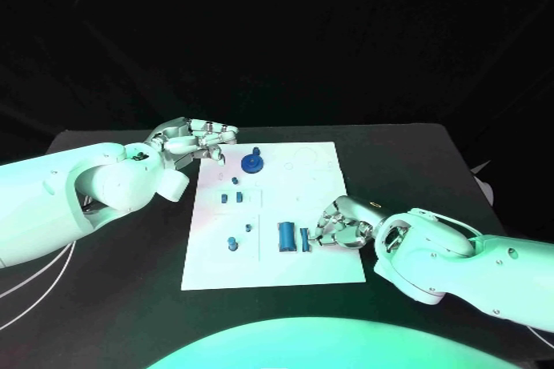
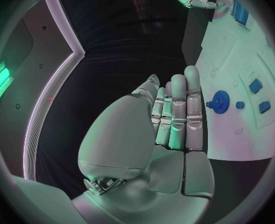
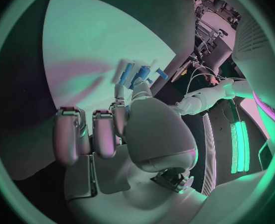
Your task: Assemble the parts on the task board
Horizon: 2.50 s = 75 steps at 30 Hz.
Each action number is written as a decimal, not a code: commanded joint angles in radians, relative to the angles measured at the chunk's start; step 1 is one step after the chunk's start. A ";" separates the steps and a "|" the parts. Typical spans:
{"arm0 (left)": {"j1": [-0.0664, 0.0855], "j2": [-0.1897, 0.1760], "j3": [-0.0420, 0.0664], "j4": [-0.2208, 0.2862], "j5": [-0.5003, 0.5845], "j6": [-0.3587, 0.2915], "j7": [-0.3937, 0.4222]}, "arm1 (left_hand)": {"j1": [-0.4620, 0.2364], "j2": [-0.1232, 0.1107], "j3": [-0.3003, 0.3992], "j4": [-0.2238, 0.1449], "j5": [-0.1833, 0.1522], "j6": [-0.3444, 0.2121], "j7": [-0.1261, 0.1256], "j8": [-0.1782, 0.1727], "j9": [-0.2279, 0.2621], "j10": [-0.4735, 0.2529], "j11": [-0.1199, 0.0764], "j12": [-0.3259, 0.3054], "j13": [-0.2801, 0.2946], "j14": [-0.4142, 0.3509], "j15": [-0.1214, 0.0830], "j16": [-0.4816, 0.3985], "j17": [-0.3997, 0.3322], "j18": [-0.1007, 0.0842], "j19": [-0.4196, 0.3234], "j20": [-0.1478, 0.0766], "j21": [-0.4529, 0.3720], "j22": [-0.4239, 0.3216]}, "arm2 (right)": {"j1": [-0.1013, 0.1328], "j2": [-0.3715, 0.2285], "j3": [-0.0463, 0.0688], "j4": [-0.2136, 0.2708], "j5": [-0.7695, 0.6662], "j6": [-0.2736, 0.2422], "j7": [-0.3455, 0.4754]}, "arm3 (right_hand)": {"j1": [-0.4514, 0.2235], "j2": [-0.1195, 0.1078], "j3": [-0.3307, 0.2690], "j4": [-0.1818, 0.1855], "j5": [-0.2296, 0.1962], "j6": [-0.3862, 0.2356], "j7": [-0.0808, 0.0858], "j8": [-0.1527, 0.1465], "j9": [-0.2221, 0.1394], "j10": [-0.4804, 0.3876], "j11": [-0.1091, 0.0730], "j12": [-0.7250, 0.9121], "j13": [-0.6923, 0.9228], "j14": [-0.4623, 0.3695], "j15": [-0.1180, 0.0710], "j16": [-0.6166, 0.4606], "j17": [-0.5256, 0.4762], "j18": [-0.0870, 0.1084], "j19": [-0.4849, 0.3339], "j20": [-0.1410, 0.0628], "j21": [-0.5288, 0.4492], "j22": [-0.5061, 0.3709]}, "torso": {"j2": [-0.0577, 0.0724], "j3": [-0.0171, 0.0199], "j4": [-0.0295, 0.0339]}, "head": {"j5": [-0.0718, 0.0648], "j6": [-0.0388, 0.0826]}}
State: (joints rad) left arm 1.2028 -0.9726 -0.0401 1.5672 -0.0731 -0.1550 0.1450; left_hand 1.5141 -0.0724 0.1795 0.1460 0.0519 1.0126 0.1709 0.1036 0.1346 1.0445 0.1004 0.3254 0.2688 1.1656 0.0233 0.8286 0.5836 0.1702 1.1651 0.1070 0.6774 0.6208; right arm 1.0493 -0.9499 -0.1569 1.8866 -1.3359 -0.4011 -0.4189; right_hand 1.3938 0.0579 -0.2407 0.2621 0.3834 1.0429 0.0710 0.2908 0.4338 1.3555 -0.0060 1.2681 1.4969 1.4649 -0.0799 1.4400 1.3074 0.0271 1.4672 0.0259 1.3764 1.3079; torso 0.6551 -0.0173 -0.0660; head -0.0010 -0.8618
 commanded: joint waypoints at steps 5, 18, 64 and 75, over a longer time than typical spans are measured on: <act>-0.003 0.030 -0.008 -0.036 0.020 0.004 0.029 | -0.023 -0.008 -0.019 0.012 -0.003 -0.011 0.003 0.005 0.001 -0.008 0.003 0.011 -0.001 -0.006 0.003 0.005 -0.004 0.012 0.002 0.002 -0.007 -0.002 | 0.056 0.006 0.001 -0.134 0.570 0.003 0.450 | 0.127 0.016 0.023 -0.050 -0.059 -0.075 0.044 -0.068 -0.031 -0.313 0.049 -0.561 -0.573 -0.084 0.044 -0.345 -0.272 0.110 -0.178 0.041 -0.583 0.010 | -0.032 -0.0132 -0.0013 | -0.016 0.045; -0.030 0.138 -0.013 -0.197 0.085 -0.061 0.124 | -0.053 0.003 -0.136 0.055 -0.003 -0.029 -0.006 0.003 -0.007 -0.011 0.031 -0.068 -0.072 -0.186 0.070 -0.415 -0.212 0.003 -0.217 0.092 -0.347 -0.216 | 0.120 0.140 0.016 -0.509 1.113 0.124 0.702 | 0.247 0.039 0.037 -0.073 -0.198 -0.072 0.092 -0.185 -0.147 -0.312 0.118 -1.011 -1.141 -0.412 0.147 -1.093 -0.840 0.150 -0.470 0.142 -1.226 -0.438 | -0.095 -0.0356 -0.0040 | -0.018 0.156; -0.152 0.193 0.040 0.000 0.073 -0.611 0.374 | -1.184 0.072 -0.179 -0.146 -0.052 -0.806 -0.171 -0.104 -0.135 -0.831 -0.100 -0.325 -0.269 -0.971 -0.023 -0.829 -0.584 -0.170 -0.979 -0.107 -0.677 -0.621 | 0.001 0.171 0.156 -0.320 1.334 -0.366 0.938 | -1.042 -0.058 0.241 -0.262 -0.383 -0.828 -0.071 -0.291 -0.434 -1.117 0.006 -1.268 -1.497 -1.220 0.080 -1.440 -1.307 -0.027 -1.274 -0.026 -1.376 -1.214 | -0.111 0.0173 0.0660 | 0.001 0.262; -0.153 0.193 0.040 0.003 0.073 -0.615 0.375 | -1.302 0.072 -0.179 -0.146 -0.052 -0.880 -0.171 -0.104 -0.135 -0.908 -0.100 -0.325 -0.269 -1.041 -0.023 -0.829 -0.584 -0.170 -1.045 -0.107 -0.677 -0.621 | 0.001 0.170 0.157 -0.317 1.336 -0.369 0.939 | -1.168 -0.058 0.241 -0.262 -0.383 -0.904 -0.071 -0.291 -0.434 -1.202 0.006 -1.268 -1.497 -1.308 0.080 -1.440 -1.307 -0.027 -1.342 -0.026 -1.376 -1.308 | -0.111 0.0173 0.0660 | 0.001 0.262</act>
State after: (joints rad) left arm 1.0507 -0.7810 -0.0011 1.5670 -0.0016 -0.7457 0.4915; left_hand 0.2909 0.0001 -0.0010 0.0092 0.0050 0.1816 0.0011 0.0067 0.0012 0.1879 0.0020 0.0058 0.0011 0.1711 0.0019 0.0037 0.0025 0.0146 0.1653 0.0127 0.0062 0.0023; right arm 1.0505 -0.7802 -0.0006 1.5681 -0.0094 -0.7520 0.4946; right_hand 0.3105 0.0007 -0.0118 0.0002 0.0052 0.1893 0.0030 0.0033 0.0013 0.2103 0.0018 0.0035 0.0015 0.2159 0.0005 0.0042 0.0014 0.0212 0.1706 0.0080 0.0049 0.0571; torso 0.5442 0.0000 0.0000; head -0.0001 -0.5999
